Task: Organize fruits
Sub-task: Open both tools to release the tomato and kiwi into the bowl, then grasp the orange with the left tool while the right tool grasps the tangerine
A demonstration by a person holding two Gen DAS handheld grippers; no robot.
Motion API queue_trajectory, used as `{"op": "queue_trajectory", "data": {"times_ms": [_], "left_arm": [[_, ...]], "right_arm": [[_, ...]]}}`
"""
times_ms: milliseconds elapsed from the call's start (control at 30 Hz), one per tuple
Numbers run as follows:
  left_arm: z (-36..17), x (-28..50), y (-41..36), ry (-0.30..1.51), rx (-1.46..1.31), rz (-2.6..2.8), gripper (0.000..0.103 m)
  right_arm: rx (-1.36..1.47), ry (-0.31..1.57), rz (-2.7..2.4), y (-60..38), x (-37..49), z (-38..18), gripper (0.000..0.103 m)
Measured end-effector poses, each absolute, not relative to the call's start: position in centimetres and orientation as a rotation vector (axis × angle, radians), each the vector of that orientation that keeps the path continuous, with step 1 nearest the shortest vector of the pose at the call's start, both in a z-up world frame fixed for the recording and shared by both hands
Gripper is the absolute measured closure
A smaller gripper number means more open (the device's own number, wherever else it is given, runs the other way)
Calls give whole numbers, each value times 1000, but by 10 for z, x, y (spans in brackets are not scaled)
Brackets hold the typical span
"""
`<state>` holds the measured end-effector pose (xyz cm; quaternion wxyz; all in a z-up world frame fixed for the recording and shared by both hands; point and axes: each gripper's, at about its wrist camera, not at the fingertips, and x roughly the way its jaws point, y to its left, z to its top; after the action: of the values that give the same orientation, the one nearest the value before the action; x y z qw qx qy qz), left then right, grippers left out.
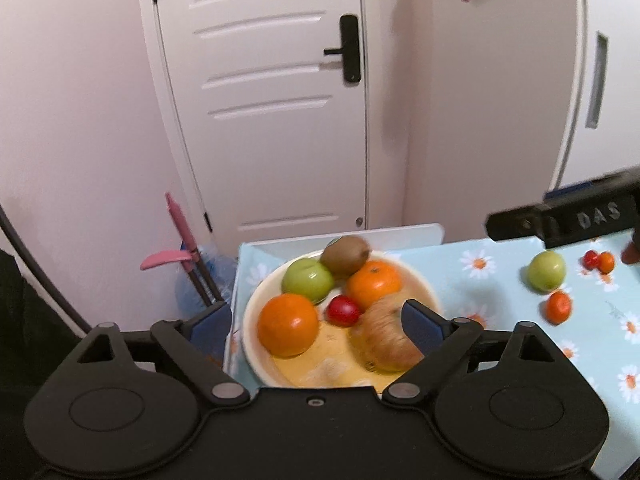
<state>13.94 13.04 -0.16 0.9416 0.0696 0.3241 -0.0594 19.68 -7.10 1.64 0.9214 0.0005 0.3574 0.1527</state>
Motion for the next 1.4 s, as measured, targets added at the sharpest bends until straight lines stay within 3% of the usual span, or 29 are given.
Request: {"op": "queue_trajectory", "data": {"times_ms": [600,1167,1267,1400], "left_arm": [[3,92,-15,651,145,-79,7],[-60,127,-127,724,152,-116,8],[-75,141,-139,737,165,-131,12],[-94,159,-149,763,178,-146,26]], "right_arm": [[-21,726,255,-255,134,4,0],[-112,770,281,-362,161,-55,0],[-132,774,293,-366,169,-69,1],[-158,784,305,-369,180,-86,2]]}}
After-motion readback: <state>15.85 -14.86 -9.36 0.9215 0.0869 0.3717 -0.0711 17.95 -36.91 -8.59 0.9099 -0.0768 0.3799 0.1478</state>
